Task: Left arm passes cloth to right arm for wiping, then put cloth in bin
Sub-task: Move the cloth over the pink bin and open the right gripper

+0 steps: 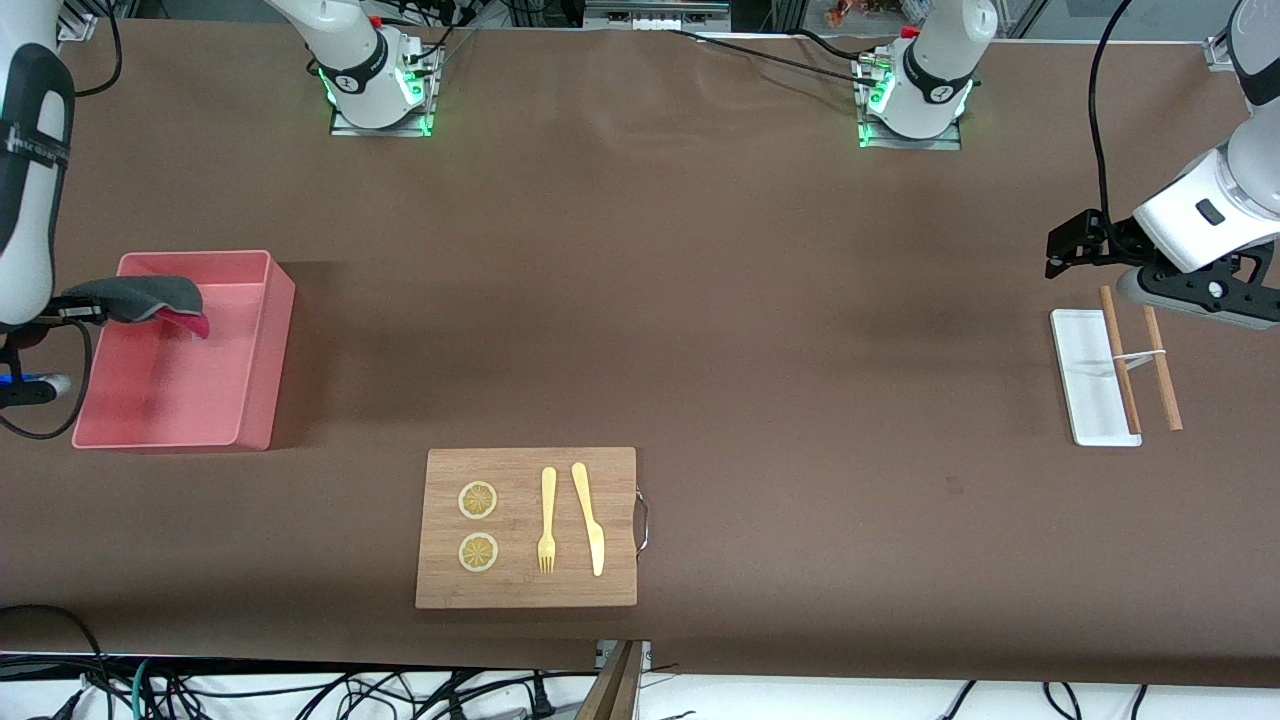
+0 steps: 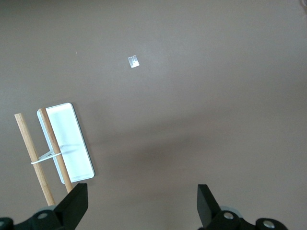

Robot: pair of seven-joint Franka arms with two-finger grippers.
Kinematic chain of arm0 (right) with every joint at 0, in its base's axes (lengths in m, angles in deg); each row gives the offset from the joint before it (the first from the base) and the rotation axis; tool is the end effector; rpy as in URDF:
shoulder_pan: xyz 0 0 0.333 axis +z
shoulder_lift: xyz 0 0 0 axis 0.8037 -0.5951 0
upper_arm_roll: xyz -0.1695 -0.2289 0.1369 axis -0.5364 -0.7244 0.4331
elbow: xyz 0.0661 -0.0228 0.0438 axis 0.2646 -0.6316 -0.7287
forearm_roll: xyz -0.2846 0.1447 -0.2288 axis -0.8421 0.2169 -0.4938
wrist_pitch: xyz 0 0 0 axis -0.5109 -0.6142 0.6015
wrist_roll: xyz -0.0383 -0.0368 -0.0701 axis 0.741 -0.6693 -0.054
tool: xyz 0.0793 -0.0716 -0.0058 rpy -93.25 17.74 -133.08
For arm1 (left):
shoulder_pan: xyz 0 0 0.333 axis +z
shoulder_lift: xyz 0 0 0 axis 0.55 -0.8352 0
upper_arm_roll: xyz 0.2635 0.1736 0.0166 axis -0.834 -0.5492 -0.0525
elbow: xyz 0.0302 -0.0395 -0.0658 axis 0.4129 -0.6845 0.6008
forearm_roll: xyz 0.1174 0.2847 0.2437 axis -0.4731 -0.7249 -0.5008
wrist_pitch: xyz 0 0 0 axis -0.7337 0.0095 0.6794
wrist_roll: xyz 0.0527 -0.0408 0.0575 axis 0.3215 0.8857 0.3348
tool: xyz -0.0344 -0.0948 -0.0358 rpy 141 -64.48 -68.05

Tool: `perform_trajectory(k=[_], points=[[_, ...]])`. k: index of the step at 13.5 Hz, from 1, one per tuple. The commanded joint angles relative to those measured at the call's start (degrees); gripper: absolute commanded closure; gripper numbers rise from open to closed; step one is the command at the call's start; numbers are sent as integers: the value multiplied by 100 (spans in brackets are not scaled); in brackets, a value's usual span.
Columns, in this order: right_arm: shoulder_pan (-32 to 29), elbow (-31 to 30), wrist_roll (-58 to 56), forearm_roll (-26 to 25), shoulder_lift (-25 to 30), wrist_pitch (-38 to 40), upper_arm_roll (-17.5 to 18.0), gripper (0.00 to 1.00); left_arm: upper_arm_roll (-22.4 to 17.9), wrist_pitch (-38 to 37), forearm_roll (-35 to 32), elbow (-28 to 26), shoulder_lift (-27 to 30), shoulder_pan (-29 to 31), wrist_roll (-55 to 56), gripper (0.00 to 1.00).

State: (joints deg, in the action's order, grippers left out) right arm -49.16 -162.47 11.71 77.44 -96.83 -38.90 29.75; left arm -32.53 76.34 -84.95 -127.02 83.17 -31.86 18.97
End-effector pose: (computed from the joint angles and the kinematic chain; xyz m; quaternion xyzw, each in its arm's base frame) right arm 0.6289 -0.1753 0.3942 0.9655 0.0354 -0.2549 0.0393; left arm 0.5742 -0.0271 0.5738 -0.9926 0.1170 0.0314 0.0007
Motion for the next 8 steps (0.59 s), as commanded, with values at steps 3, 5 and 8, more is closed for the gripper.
perform_trajectory(k=[3, 5, 8], points=[[8, -1121, -94, -8, 76, -1025, -15, 100, -6, -100, 43, 174, -75, -19, 7, 0], [16, -1604, -94, 19, 50, -1614, -15, 100, -6, -100, 43, 174, -75, -19, 7, 0], [16, -1870, -86, 185, -169, -2326, -6, 100, -6, -100, 43, 174, -75, -19, 7, 0]])
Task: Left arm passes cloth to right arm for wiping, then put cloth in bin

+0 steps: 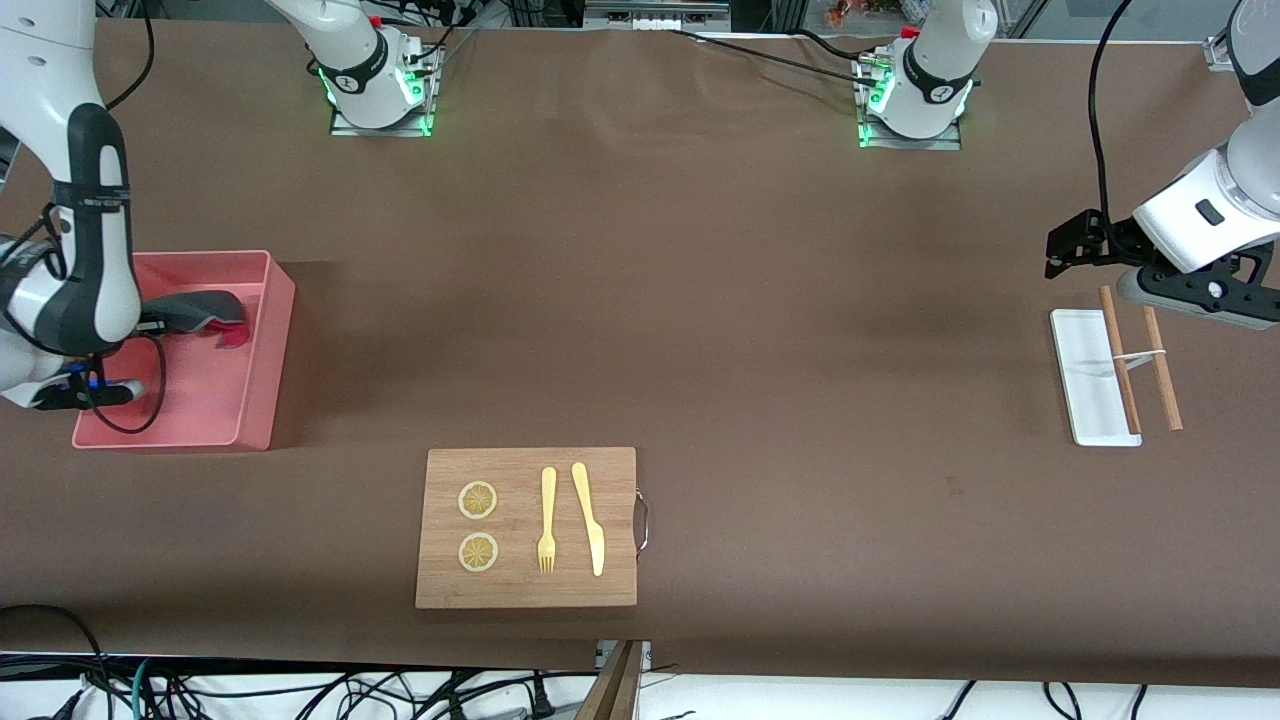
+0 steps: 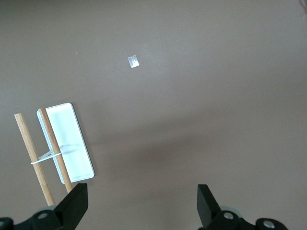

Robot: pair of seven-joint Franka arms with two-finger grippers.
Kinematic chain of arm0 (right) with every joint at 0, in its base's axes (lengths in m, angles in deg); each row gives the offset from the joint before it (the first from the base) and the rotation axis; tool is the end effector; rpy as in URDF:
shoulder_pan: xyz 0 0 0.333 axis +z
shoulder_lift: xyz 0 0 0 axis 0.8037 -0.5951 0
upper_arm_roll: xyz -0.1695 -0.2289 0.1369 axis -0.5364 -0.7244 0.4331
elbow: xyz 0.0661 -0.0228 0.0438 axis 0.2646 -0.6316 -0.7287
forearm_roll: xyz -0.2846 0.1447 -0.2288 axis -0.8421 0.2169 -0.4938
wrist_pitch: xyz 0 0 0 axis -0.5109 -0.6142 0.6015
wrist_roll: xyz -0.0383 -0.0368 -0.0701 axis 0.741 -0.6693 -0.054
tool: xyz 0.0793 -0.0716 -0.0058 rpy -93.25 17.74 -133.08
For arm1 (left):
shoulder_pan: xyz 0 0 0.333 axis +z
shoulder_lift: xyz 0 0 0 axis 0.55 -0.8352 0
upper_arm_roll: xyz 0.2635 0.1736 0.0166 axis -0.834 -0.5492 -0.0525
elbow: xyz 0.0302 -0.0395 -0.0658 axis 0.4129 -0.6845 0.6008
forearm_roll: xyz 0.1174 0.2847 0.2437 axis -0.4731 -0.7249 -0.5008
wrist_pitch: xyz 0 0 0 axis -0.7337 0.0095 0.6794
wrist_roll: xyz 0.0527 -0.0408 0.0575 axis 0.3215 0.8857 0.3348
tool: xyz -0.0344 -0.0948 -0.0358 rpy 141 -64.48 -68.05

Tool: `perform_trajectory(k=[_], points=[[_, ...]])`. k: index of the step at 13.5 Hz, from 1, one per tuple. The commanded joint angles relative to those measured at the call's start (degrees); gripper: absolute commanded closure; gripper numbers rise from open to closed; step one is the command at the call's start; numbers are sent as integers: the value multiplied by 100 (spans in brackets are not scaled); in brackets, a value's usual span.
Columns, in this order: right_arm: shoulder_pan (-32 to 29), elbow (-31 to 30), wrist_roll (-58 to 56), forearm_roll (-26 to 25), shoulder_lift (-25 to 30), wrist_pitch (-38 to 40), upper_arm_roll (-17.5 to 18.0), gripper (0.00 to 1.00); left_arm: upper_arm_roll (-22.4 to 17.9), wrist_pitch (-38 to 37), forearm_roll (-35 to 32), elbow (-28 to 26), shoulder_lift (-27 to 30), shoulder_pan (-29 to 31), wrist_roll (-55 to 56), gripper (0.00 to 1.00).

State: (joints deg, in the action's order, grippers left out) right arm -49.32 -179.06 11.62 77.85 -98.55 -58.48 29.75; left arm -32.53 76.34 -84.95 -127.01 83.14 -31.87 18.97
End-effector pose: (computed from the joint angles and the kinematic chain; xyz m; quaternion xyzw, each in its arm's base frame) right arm 0.6019 -0.1930 0.2704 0.9676 0.0420 -0.2449 0.0442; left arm 0.5743 -0.0272 0.5736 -0.9926 0.1171 0.0316 0.0007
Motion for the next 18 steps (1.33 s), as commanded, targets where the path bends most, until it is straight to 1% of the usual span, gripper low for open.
perform_trajectory(k=[1, 3, 4, 5, 6, 8, 11, 14, 16, 18], points=[[33, -220, -77, 241, -67, -536, 2, 100, -6, -91, 43, 173, -72, -18, 7, 0], [33, -220, -77, 294, -208, -826, 29, 100, -6, -100, 43, 173, -72, -18, 7, 0], [33, -228, -77, 347, -252, -897, 29, 77, -6, -100, 43, 173, -72, -18, 7, 0], [33, -211, -60, 426, -270, -907, 29, 19, -6, -100, 43, 173, -72, -18, 7, 0], [33, -185, -68, 496, -244, -890, 29, 0, -6, -100, 43, 173, -72, -18, 7, 0], [33, -97, -95, 506, -60, -837, 37, 0, -6, -100, 43, 173, -72, -18, 7, 0], [41, 17, -104, 506, 528, -627, 37, 0, -6, -91, 52, 173, -72, -18, 7, 0], [41, 526, -77, 506, 977, 338, 160, 0, -6, -100, 43, 173, -72, -18, 16, 0], [41, 676, -34, 488, 1433, 892, 440, 0, -6, -100, 43, 173, -73, -18, 16, 0], [41, 712, -25, 418, 1898, 1114, 730, 0, -6, -91, 43, 173, -72, -18, 8, 0]])
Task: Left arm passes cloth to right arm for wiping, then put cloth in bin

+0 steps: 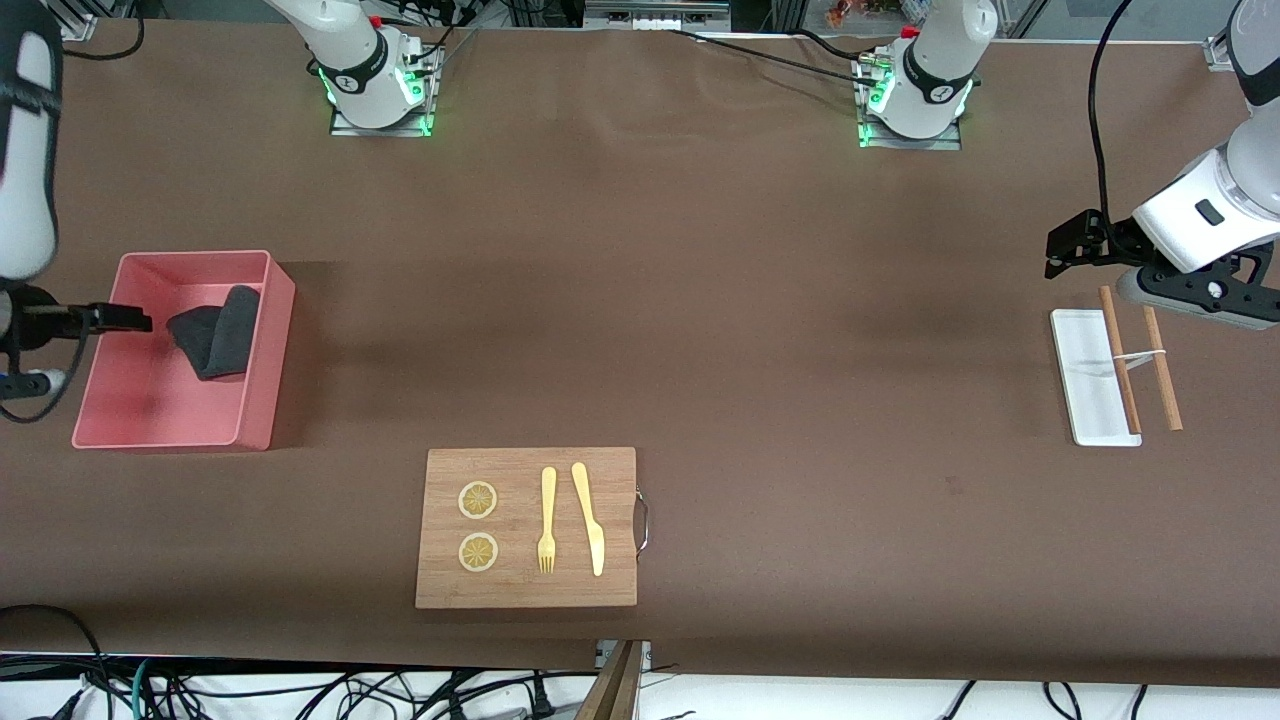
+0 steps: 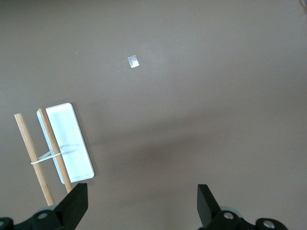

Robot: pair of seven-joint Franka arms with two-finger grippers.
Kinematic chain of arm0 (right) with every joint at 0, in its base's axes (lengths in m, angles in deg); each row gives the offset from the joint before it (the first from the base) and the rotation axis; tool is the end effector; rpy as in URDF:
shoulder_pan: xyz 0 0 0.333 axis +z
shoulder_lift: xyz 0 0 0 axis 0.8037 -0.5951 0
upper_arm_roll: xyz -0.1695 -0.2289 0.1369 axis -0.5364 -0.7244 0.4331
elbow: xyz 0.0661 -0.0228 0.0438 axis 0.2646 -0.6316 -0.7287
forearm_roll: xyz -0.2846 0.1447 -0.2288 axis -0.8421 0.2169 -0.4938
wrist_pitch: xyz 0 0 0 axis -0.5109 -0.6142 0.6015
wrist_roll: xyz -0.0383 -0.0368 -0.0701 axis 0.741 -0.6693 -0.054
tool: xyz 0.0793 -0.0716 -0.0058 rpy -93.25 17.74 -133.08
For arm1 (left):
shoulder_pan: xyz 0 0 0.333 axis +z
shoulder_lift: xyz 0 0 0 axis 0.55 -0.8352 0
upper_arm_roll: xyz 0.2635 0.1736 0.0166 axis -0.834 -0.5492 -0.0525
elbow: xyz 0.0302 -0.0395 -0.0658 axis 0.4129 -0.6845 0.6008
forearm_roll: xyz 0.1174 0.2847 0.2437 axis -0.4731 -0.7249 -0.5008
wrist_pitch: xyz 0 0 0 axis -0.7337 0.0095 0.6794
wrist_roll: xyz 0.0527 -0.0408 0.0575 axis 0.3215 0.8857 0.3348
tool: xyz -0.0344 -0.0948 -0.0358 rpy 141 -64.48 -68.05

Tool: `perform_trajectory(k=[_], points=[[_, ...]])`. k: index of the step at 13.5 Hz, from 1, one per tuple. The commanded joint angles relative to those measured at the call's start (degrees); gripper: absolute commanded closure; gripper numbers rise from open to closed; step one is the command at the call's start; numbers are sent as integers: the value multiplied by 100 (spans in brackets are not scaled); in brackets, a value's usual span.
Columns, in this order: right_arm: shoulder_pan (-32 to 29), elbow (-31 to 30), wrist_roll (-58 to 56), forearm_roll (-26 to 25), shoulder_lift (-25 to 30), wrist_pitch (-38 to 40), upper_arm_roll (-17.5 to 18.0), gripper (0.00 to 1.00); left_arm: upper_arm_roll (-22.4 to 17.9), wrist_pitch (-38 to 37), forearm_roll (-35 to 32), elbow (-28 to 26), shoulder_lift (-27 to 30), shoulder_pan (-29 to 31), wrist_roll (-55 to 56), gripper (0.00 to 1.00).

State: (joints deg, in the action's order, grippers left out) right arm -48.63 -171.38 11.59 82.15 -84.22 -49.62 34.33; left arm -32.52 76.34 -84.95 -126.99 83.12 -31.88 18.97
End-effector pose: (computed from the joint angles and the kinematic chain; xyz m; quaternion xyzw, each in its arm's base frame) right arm 0.6205 -0.1304 0.4615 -0.9900 -0.0758 0.1184 0.0059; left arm 0.5744 -0.0274 0.5736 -0.9926 0.1172 0.0315 0.0007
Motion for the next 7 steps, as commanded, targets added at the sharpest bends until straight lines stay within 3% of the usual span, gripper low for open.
perform_trajectory(k=[1, 4, 7], points=[[-29, -56, -30, -12, 694, 412, 422, 0, -7, -100, 43, 171, -79, -16, 7, 0], [-29, -48, -74, -475, 1092, 581, 871, 0, -7, -91, 43, 171, -70, -16, 16, 0], [-29, -4, -56, -566, 1390, 406, 1100, 0, -7, -100, 43, 171, -70, -16, 16, 0]])
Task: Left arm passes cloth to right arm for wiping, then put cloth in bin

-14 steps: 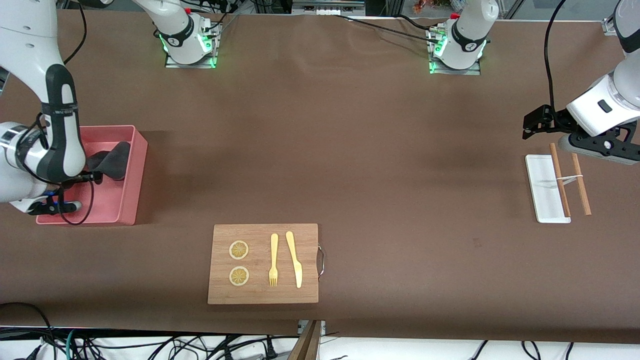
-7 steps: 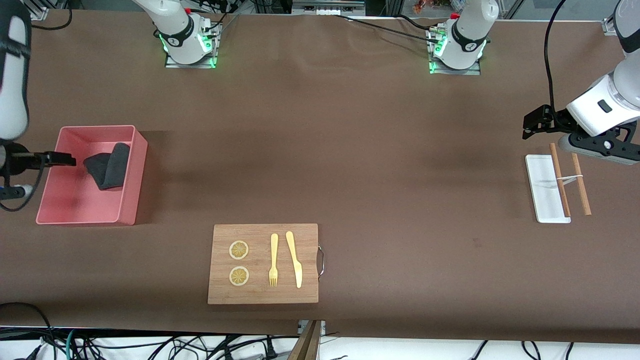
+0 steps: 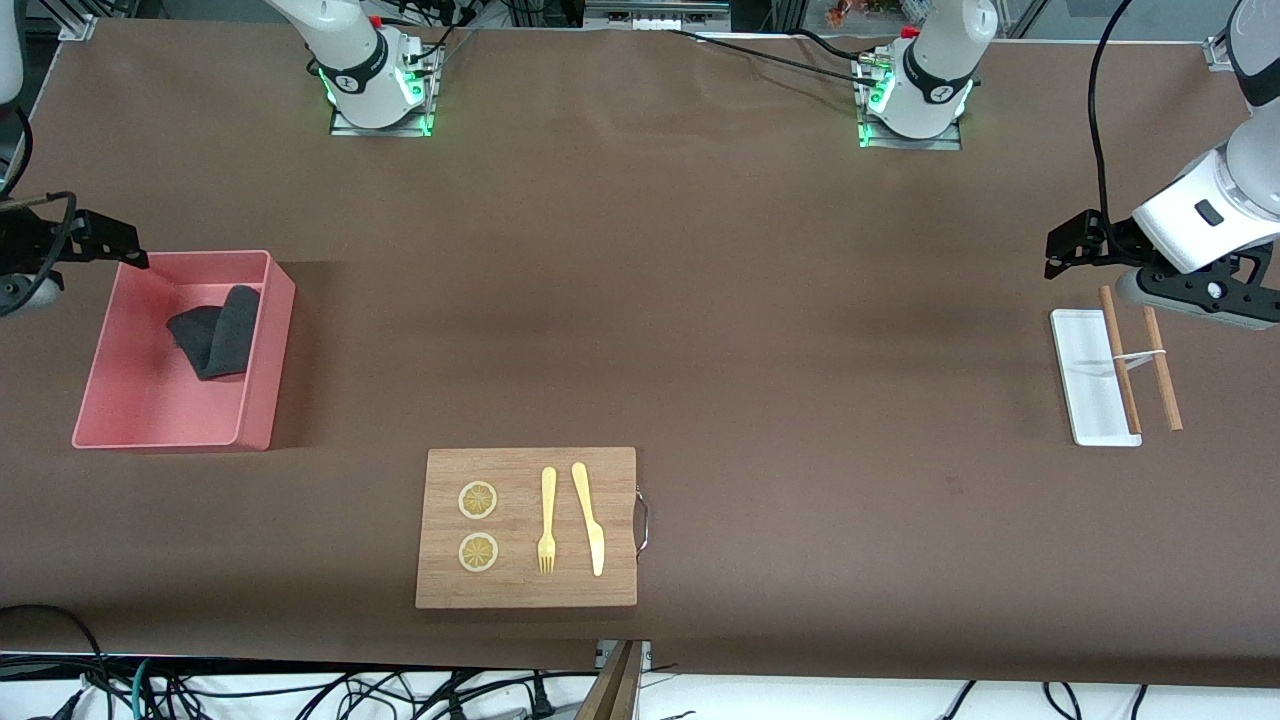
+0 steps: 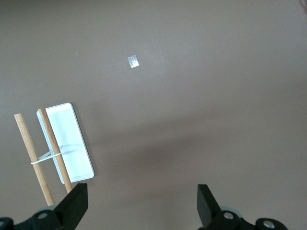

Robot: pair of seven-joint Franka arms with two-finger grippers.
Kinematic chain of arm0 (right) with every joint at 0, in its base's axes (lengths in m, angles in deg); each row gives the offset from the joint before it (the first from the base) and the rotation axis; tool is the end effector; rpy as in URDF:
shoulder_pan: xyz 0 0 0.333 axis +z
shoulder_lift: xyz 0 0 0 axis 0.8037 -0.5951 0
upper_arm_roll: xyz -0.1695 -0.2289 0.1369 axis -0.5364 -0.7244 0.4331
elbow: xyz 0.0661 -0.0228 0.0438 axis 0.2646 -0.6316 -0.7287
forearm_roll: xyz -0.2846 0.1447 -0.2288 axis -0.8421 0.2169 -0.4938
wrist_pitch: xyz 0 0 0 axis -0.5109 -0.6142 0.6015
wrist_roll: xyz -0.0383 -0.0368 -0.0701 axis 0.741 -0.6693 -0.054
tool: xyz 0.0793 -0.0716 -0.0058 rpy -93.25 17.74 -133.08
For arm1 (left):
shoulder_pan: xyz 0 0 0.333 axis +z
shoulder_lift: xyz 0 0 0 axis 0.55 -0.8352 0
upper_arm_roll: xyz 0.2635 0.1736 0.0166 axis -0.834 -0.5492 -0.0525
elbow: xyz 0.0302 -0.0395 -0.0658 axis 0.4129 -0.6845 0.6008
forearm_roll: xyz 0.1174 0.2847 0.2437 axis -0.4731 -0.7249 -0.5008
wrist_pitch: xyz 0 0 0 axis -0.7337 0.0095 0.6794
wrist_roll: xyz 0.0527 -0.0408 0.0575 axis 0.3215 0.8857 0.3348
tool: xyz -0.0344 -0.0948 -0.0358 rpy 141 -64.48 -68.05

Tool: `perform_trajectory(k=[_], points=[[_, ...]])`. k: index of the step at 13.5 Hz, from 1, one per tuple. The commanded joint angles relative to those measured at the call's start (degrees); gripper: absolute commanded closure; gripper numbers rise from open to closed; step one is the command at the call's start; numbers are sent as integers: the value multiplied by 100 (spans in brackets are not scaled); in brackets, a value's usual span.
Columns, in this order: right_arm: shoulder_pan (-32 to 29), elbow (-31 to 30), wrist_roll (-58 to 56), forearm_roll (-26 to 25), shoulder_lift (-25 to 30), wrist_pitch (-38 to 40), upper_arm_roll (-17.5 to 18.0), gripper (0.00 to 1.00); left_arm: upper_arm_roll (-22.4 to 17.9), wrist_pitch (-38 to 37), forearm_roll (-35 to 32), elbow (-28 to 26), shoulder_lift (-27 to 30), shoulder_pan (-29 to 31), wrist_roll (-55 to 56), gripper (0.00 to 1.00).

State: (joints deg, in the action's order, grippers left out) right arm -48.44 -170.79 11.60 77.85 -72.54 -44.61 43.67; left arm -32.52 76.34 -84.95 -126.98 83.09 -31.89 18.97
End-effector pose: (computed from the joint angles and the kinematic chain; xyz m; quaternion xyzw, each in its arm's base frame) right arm 0.5870 -0.0494 0.5766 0.9851 0.1593 -0.0640 0.0098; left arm 0.5745 -0.0275 0.5734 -0.9926 0.1173 0.0317 0.0007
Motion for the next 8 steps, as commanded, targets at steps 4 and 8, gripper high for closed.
perform_trajectory(k=[4, 8], points=[[-47, -63, 47, -493, 512, -245, 402, 0, -7, -91, 43, 170, -68, -16, 7, 0], [-91, -115, 1664, -523, 662, 255, 631, 0, -7, -100, 43, 170, -68, -16, 16, 0]])
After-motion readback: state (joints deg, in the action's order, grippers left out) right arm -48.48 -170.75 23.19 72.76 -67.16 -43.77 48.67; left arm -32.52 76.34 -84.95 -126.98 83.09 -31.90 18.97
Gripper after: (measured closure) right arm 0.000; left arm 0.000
